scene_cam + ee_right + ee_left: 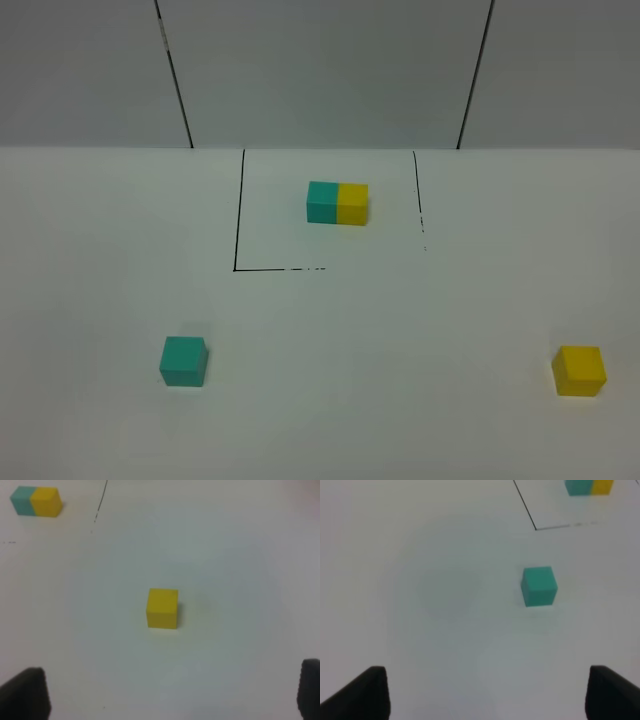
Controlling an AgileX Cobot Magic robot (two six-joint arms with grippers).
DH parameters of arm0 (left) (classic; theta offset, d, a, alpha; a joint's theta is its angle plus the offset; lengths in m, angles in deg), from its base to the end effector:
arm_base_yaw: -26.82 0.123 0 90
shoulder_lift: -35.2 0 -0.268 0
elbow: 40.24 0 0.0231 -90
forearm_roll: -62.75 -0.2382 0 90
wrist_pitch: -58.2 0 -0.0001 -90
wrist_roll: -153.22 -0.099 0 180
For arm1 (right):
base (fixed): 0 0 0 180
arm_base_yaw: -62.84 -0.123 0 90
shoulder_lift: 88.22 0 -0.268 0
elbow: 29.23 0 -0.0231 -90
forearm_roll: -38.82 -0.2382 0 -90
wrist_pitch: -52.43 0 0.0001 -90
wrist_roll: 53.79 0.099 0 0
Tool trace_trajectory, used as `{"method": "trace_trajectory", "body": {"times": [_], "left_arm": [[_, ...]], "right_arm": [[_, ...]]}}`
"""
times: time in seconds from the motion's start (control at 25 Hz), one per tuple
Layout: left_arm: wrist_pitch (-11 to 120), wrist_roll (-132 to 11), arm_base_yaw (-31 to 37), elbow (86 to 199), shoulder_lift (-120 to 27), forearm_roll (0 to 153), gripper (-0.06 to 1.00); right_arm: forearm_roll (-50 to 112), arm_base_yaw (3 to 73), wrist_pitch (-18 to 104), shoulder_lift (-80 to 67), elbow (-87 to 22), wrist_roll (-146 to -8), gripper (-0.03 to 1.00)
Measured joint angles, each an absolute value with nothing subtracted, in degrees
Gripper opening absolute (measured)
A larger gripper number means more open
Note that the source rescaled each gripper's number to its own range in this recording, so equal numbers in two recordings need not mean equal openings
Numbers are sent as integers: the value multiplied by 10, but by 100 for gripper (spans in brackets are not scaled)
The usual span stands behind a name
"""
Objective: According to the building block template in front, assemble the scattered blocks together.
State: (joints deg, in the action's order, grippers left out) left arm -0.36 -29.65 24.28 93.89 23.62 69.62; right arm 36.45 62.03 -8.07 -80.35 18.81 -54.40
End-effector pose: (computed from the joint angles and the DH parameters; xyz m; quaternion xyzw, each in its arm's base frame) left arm 0.0140 -0.0107 0.2814 0.0405 0.8456 -0.0584 0.5291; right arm 0.0074 0.0037 0.2683 -0.0114 0.8497 0.0216 0.5267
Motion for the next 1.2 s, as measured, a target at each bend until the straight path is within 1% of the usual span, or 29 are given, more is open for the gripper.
{"method": "trace_trajectory", "body": {"times": [0.08,0.16,0.36,0.48,0.64,0.72,0.84,0.92,1.04,1.2], "left_arm": [[7,-242,243,958,184,681,74],[2,-210,243,985,99,676,74],[-20,-198,243,1072,-161,679,74],[-18,-215,238,1142,-320,704,74],[-10,-223,197,1222,-495,733,74],[-5,-219,154,1261,-565,733,74],[11,-192,93,1307,-649,713,74],[22,-159,70,1325,-690,691,74],[29,-129,60,1326,-734,677,74],[40,-122,60,1326,-775,667,81]], "right_arm": [[365,620,-81,-803,188,-544,100],[365,620,-81,-803,188,-544,100],[365,620,-81,-803,188,-544,100],[365,620,-81,-803,188,-544,100],[365,620,-81,-803,188,-544,100],[365,620,-81,-803,188,-544,100],[365,620,-81,-803,188,-544,100],[365,620,-81,-803,188,-544,100],[365,620,-81,-803,188,-544,100],[365,620,-81,-803,188,-544,100]]}}
